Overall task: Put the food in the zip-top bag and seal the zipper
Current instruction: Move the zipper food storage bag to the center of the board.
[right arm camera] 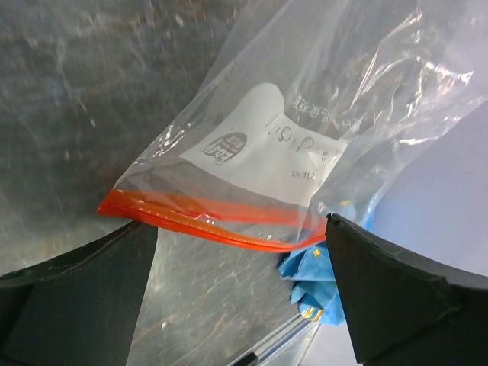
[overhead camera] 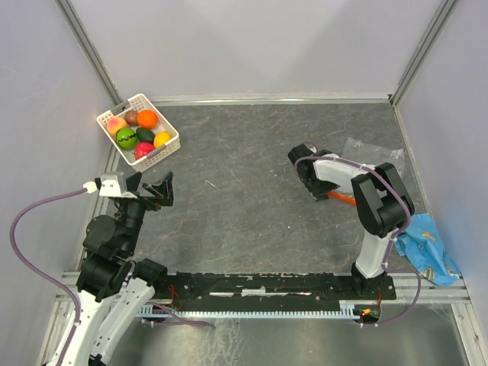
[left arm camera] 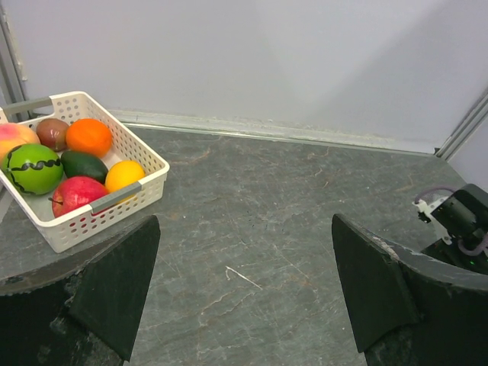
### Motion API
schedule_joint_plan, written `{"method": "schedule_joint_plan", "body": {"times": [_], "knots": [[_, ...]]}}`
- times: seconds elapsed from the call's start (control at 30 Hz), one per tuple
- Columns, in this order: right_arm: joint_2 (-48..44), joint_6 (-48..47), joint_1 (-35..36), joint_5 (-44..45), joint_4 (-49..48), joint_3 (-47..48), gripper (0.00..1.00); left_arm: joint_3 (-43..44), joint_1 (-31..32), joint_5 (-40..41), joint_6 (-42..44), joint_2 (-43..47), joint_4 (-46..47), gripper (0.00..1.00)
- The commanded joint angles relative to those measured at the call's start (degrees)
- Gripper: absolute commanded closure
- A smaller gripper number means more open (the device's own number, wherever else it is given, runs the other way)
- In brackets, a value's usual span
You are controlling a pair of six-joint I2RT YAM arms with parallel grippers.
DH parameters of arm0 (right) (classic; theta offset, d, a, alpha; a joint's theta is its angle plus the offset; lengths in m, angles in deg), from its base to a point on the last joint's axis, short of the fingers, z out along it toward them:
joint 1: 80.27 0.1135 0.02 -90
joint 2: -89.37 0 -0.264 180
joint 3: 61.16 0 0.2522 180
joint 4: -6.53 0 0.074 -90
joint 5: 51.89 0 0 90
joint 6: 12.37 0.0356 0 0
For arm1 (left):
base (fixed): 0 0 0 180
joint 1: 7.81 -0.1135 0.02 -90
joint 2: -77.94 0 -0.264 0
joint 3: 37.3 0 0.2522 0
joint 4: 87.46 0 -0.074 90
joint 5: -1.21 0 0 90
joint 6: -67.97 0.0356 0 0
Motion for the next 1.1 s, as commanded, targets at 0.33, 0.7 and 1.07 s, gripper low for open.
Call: {"method": "schedule_joint_plan", "body": {"times": [0.33,0.7,1.07], "knots": [[11.72,-7.71,-6.60,2.84,-11.24,23.01,0.00,0.51,0.57,1.37,0.36,0.54,1.20,0.00],[1.56,-7.29,-6.31,-4.31,-4.90,13.88,0.01,0.42,1.10,1.34,0.28,1.20,1.37,0.00],[-0.33,-5.80,-4.11,4.85,-5.44,4.92,0.13,0.42,1.67,1.88,0.33,2.72,1.37,0.01]]}}
